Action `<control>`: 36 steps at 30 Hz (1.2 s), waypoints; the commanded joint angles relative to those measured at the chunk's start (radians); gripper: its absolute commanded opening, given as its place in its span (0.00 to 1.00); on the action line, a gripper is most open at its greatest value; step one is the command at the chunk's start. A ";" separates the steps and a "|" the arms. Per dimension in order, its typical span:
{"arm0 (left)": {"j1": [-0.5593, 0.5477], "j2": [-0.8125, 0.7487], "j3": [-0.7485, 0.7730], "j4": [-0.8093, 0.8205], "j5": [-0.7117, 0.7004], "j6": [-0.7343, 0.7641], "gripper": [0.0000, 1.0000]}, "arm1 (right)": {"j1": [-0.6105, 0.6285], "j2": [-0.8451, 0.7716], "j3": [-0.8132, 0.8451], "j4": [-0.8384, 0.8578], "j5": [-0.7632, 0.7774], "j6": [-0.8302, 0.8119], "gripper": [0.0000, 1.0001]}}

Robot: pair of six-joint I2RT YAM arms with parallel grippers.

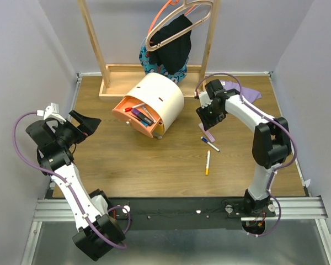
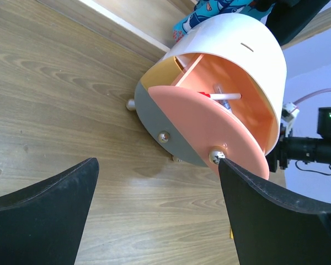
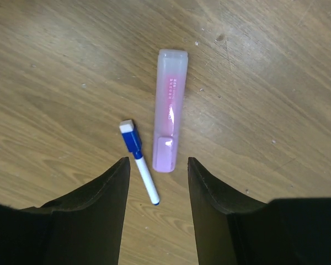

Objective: Sort the stationery into containers
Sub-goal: Pick up the pen from the center of the board.

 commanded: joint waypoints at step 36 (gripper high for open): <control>0.003 -0.008 0.025 -0.028 -0.013 0.017 0.99 | -0.018 -0.081 0.028 -0.026 -0.165 -0.091 0.13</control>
